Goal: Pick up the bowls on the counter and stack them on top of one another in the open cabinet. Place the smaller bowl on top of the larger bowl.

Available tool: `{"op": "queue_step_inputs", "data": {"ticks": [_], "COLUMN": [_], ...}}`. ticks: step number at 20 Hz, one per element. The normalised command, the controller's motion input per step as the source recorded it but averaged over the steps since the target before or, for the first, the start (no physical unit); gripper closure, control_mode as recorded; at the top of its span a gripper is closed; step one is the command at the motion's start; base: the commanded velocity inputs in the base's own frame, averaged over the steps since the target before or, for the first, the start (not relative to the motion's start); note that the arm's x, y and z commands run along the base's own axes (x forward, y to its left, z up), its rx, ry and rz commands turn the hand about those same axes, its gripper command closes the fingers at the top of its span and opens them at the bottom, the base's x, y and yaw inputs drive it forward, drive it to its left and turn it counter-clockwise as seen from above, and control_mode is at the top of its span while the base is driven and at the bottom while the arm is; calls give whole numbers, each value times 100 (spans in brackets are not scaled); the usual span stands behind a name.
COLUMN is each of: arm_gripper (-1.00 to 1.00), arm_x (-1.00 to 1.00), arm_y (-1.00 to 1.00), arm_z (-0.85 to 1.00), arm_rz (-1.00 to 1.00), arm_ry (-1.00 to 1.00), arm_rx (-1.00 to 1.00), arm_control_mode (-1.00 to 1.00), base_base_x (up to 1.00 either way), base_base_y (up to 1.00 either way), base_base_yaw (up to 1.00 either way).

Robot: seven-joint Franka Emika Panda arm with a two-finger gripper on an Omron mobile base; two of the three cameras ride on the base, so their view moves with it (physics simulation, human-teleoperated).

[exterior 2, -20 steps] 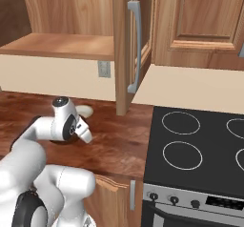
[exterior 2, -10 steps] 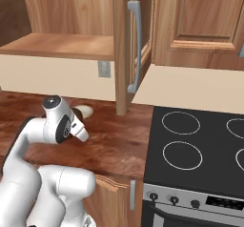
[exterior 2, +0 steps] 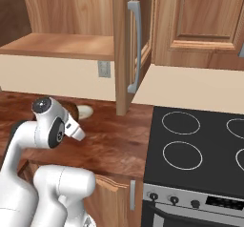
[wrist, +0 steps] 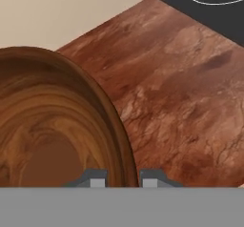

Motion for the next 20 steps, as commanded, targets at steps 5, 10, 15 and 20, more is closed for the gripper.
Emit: {"op": "queue_step_inputs", "data": {"ticks": [5,10,15,20], "arm_gripper": [100,100,100,100], "arm_x": [-16,-24,-34,-31], "arm_y": [0,1,2,1], "arm_z": [40,46,48,34], "arm_rz": [0,-2,-3,-14], "arm_ry": [-6,-2,0,-2], "arm_rx": [0,3,6,8], "arm_control_mode": [-100,-100,-100,-100], "base_base_x": [0,0,0,0], "base_base_y": [0,0,0,0], "base_base_yaw": [0,0,0,0]}}
